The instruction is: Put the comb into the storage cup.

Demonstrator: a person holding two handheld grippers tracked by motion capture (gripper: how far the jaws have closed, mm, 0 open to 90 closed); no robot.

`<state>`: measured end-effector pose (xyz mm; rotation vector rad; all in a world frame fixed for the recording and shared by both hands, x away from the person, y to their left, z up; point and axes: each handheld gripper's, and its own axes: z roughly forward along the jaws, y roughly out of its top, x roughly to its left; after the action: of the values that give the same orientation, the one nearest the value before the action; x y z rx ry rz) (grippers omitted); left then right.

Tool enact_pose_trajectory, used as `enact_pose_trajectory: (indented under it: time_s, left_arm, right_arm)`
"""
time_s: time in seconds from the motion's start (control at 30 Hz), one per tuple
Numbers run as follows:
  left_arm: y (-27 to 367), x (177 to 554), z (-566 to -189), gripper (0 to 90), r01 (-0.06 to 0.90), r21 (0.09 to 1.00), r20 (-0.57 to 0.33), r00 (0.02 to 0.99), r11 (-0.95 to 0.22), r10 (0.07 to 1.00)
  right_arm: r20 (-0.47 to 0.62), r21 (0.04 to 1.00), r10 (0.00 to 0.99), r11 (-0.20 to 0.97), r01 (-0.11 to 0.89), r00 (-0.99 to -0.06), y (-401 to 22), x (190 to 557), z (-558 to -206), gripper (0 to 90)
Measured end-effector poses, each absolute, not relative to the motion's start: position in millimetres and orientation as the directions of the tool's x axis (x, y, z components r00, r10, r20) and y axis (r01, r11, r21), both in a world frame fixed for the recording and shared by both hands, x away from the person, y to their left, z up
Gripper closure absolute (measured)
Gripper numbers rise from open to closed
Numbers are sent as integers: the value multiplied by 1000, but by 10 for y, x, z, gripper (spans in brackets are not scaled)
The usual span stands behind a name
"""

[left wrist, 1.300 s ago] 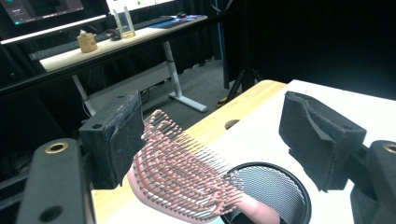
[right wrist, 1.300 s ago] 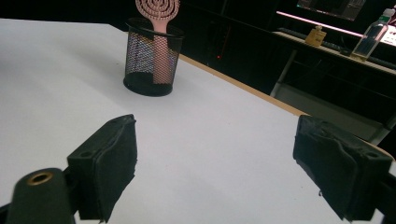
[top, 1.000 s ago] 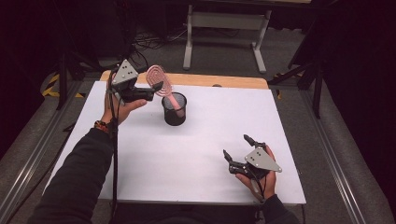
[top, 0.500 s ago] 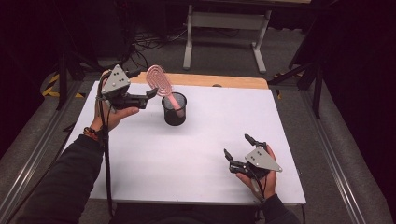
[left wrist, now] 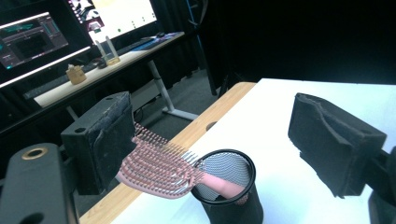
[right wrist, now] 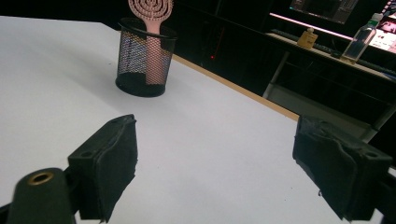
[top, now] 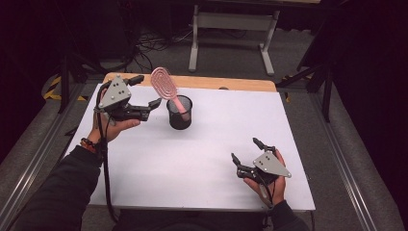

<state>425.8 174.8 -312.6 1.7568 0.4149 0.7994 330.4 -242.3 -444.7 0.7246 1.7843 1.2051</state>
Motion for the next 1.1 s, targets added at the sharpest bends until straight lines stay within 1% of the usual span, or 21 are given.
enact_pose_trajectory:
  time_s: [0.6,0.7,1.1]
  left_arm:
    - [1816,4051,-3307,142,-127,926,332,719,-355,611]
    - [1831,4008,-3339,141,-132,917,352,713,-377,607]
    - [1893,3910,-3570,138,-99,914,336,729,-394,596]
  right_arm:
    - [-336,925,812,380,-6,-478,-2403,3284,-4432,147]
    - [-337,925,811,380,-8,-477,-2402,3280,-4430,147]
    - [-344,923,811,384,-13,-473,-2396,3278,-4427,150]
